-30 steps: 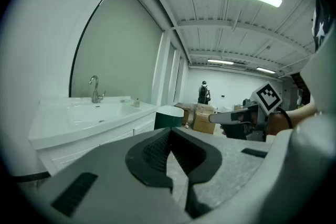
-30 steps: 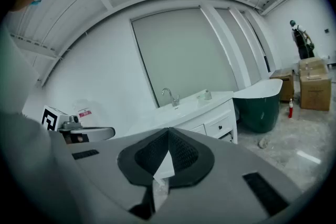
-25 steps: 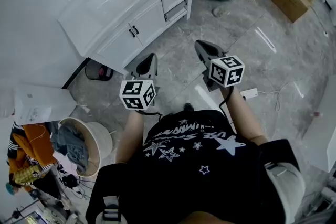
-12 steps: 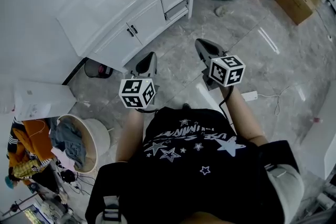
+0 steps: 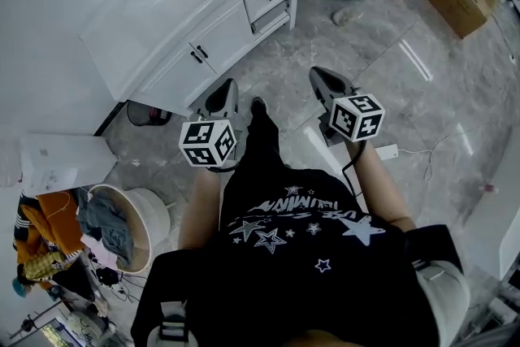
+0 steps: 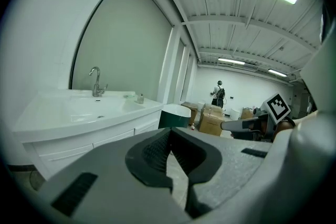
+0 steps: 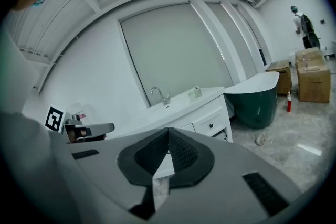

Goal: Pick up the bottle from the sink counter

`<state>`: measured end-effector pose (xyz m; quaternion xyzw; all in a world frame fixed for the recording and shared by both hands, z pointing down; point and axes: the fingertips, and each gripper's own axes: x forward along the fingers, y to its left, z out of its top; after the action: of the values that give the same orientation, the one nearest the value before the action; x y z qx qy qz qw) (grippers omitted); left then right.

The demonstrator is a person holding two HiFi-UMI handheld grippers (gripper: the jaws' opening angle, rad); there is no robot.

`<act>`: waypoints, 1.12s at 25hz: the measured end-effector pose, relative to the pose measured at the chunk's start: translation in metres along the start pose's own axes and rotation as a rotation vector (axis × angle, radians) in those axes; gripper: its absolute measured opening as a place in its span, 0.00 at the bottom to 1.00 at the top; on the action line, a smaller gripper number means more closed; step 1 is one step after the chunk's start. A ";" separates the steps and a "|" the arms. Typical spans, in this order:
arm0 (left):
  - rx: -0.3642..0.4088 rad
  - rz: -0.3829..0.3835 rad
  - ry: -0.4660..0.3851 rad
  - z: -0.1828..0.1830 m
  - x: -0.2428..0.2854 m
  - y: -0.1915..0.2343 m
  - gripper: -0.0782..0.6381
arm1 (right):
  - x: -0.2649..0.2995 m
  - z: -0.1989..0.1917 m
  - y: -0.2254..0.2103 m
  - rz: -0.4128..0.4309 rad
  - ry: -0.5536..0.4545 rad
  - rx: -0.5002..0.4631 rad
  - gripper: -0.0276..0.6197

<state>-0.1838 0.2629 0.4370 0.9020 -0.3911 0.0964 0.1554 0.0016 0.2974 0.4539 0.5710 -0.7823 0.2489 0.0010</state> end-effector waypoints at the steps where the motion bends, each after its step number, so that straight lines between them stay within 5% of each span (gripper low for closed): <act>1: 0.002 -0.004 0.001 0.001 0.008 0.003 0.12 | 0.006 0.002 -0.005 -0.006 0.000 -0.002 0.05; 28: -0.049 -0.139 0.018 0.151 0.375 0.208 0.12 | 0.341 0.199 -0.180 -0.146 0.008 -0.030 0.05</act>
<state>-0.0751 -0.1787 0.4494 0.9221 -0.3281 0.0840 0.1871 0.1001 -0.1247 0.4471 0.6254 -0.7423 0.2387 0.0308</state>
